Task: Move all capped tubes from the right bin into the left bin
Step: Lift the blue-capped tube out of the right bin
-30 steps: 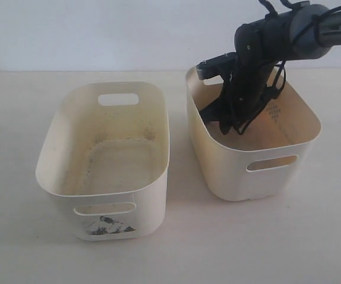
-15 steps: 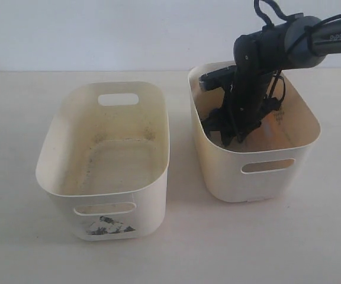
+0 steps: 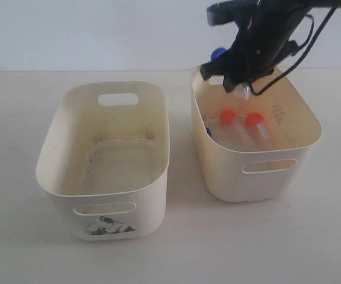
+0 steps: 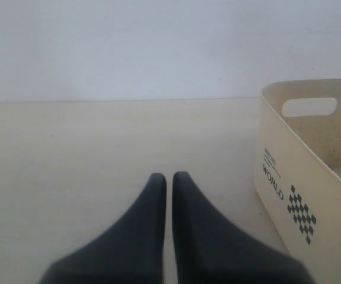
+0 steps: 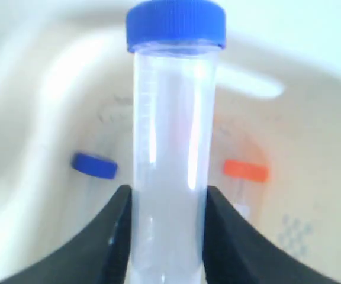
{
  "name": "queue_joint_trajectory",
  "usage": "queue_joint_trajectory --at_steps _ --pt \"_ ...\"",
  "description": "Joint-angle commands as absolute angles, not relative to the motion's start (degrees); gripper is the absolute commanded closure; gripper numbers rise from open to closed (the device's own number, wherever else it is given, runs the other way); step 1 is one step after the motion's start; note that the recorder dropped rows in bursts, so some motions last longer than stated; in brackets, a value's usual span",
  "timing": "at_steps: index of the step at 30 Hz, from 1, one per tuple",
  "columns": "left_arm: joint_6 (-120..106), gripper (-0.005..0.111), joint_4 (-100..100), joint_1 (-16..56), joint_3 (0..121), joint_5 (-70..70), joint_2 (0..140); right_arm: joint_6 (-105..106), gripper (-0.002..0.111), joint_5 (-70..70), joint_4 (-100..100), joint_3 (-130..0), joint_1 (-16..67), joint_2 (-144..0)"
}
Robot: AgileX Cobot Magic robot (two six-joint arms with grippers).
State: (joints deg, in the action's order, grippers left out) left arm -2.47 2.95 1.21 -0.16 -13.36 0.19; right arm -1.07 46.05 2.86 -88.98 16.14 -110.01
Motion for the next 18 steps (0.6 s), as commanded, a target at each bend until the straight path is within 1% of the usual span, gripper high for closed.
queue_joint_trajectory --at_steps 1,6,10,13,18 --pt "-1.99 0.102 2.96 1.14 0.0 -13.28 0.0 2.63 0.108 46.67 -4.31 -89.31 16.02 -100.91" --pt "-1.99 0.102 2.96 1.14 0.0 -13.28 0.0 20.44 0.108 50.64 -27.31 -89.31 16.02 -94.39" --pt "-1.99 0.102 2.96 1.14 0.0 -13.28 0.0 35.74 0.108 57.57 -45.39 -89.31 16.17 -93.25" --pt "-1.99 0.102 2.96 1.14 0.0 -13.28 0.0 38.11 0.108 59.62 -46.59 -89.31 18.44 -93.25" --pt "-1.99 0.102 2.96 1.14 0.0 -13.28 0.0 38.11 0.108 56.79 -41.68 -89.31 25.33 -94.78"
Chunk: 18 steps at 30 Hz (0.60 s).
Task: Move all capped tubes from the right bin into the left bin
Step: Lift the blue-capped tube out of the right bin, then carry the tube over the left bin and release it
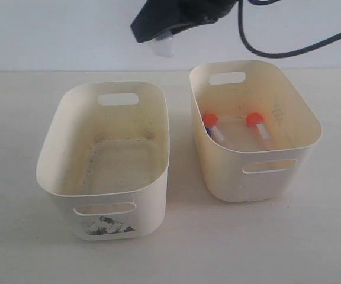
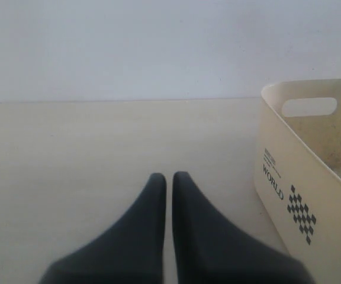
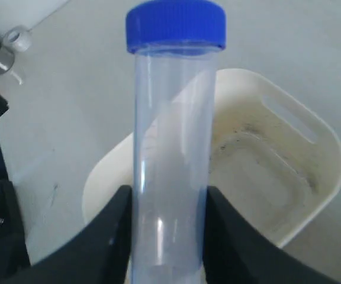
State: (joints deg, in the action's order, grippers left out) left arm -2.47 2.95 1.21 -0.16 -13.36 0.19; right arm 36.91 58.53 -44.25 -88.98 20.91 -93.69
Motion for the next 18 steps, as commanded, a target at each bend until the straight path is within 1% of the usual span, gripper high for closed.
queue_joint_trajectory --at_steps 1,3,6,7,8,9,10,11,12,14,18 --pt "-1.99 0.102 2.96 1.14 0.0 -13.28 0.0 38.11 0.107 55.38 -39.87 -89.31 27.08 -95.57" --pt "-1.99 0.102 2.96 1.14 0.0 -13.28 0.0 36.91 0.102 53.74 -36.53 -89.31 29.18 -97.09" --pt "-1.99 0.102 2.96 1.14 0.0 -13.28 0.0 31.2 0.082 52.09 -33.23 -89.31 30.76 -100.06" --pt "-1.99 0.102 2.96 1.14 0.0 -13.28 0.0 29.79 0.071 52.32 -33.41 -89.31 30.89 -101.38" --pt "-1.99 0.102 2.96 1.14 0.0 -13.28 0.0 28.69 0.065 52.79 -33.54 -89.31 30.89 -102.16" --pt "-1.99 0.102 2.96 1.14 0.0 -13.28 0.0 27.35 0.062 53.74 -33.54 -89.31 30.89 -102.96" --pt "-1.99 0.102 2.96 1.14 0.0 -13.28 0.0 25.85 0.065 54.15 -33.54 -89.31 30.89 -103.5" --pt "-1.99 0.102 2.96 1.14 0.0 -13.28 0.0 24.9 0.071 54.15 -33.41 -89.31 30.89 -103.51" --pt "-1.99 0.102 2.96 1.14 0.0 -13.28 0.0 24.21 0.081 53.75 -33.08 -89.31 30.78 -103.51" --pt "-1.99 0.102 2.96 1.14 0.0 -13.28 0.0 24.1 0.106 51.97 -32.81 -89.31 30.78 -102.56" --pt "-1.99 0.102 2.96 1.14 0.0 -13.28 0.0 23.84 0.108 49.48 -32.49 -89.31 29.03 -98.97"
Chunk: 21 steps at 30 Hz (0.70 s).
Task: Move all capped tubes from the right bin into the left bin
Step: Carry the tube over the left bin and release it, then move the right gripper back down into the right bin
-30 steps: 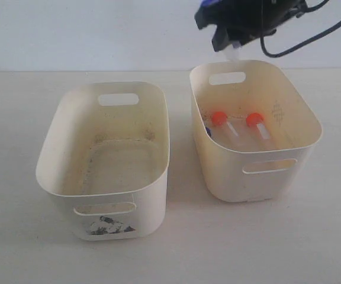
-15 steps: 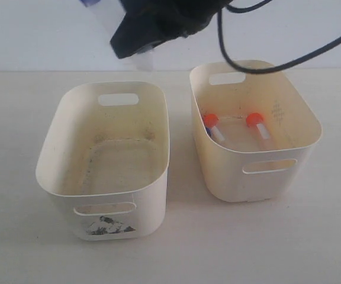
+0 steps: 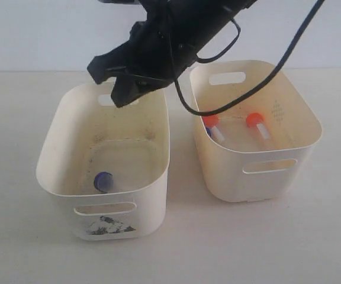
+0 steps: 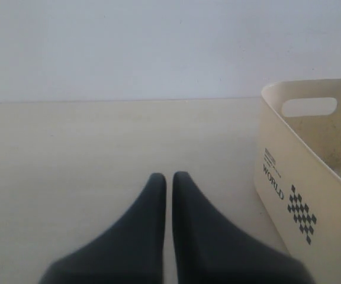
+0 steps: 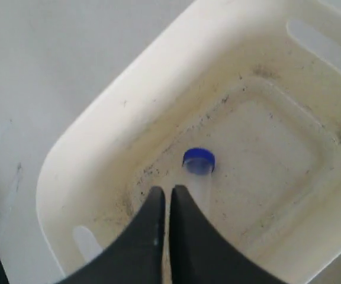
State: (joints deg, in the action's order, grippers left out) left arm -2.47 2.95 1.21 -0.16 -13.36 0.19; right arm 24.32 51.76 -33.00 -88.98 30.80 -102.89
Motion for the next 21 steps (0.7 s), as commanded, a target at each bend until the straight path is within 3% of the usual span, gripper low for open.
queue_joint_trajectory --at_steps 1,13,21 --pt "-1.99 0.102 2.96 1.14 0.0 -13.28 0.0 23.84 0.108 49.11 -32.2 -89.31 28.21 -97.86" --pt "-1.99 0.102 2.96 1.14 0.0 -13.28 0.0 22.41 0.108 49.62 -28.94 -89.31 13.34 -89.88" --pt "-1.99 0.102 2.96 1.14 0.0 -13.28 0.0 5.04 0.108 55.74 -12.9 -89.31 10.87 -96.35"
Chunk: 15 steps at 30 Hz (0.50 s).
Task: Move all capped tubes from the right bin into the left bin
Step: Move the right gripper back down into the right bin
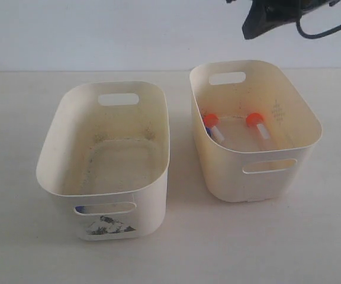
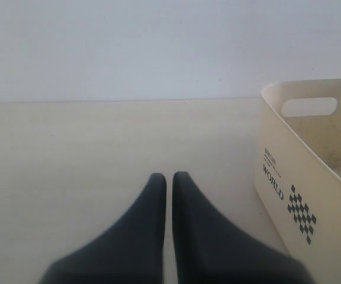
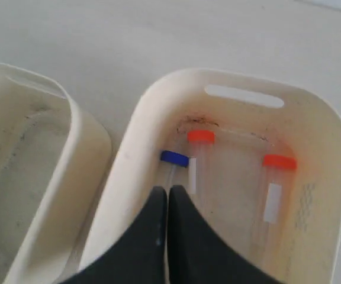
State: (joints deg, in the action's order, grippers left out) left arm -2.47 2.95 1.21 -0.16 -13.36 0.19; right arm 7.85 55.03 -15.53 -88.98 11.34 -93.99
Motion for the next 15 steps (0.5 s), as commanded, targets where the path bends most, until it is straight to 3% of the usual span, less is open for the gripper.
queue_joint_trajectory --at_steps 1,8,15 --pt "-1.99 0.102 2.96 1.14 0.0 -13.28 0.0 4.07 0.108 55.74 -12.76 -89.31 10.87 -98.29" --pt "-1.99 0.102 2.96 1.14 0.0 -13.28 0.0 3.28 0.108 56.09 -12.13 -89.31 10.87 -108.7" --pt "-1.99 0.102 2.96 1.14 0.0 -13.28 0.0 3.28 0.108 46.32 -12.29 -84.49 10.87 -110.01"
